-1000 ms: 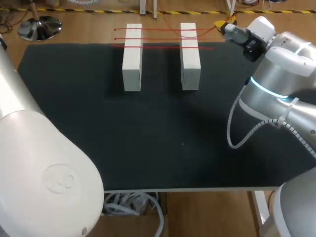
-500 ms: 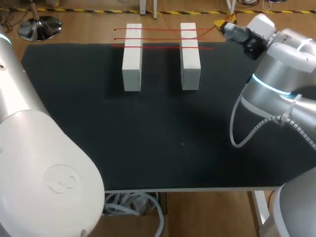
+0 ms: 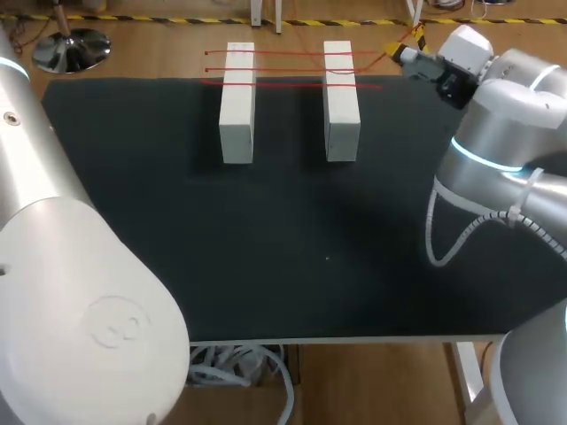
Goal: Grab the tape and strap the tape.
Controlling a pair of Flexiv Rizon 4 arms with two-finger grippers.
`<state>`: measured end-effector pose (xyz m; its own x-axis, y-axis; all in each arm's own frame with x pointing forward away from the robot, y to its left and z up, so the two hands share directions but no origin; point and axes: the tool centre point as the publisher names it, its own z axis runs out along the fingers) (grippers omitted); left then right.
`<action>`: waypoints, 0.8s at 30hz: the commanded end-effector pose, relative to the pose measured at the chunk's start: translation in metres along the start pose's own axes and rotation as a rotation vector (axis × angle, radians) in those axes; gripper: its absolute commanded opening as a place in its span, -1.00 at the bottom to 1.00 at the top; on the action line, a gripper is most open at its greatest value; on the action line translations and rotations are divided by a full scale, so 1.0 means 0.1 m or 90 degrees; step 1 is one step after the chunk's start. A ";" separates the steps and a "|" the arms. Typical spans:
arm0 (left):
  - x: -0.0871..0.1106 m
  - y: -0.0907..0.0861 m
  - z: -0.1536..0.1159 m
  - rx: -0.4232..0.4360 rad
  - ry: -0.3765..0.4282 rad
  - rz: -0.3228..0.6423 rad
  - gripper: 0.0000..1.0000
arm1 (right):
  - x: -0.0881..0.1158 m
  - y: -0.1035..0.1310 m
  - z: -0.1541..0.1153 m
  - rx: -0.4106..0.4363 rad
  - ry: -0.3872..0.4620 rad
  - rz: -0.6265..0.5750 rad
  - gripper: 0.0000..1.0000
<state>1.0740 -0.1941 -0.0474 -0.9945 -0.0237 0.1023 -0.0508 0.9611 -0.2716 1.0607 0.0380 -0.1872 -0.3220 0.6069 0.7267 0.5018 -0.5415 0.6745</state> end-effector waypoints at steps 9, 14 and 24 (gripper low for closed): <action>-0.02 -0.02 -0.01 -0.004 0.003 -0.001 -1.00 | 0.20 0.12 0.13 0.169 -0.196 -0.096 -1.00; -0.02 -0.02 -0.01 -0.004 0.003 -0.001 -1.00 | 0.31 0.10 0.14 0.256 -0.232 -0.159 -1.00; -0.02 -0.02 -0.01 -0.004 0.003 -0.001 -1.00 | 0.39 0.16 0.12 0.352 -0.338 -0.327 -1.00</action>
<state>1.0761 -0.1949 -0.0471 -0.9941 -0.0228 0.1065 -0.0509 0.9617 -0.2692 1.0656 0.0580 -0.1548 -0.3619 0.8903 0.2763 0.4756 -0.0786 0.8761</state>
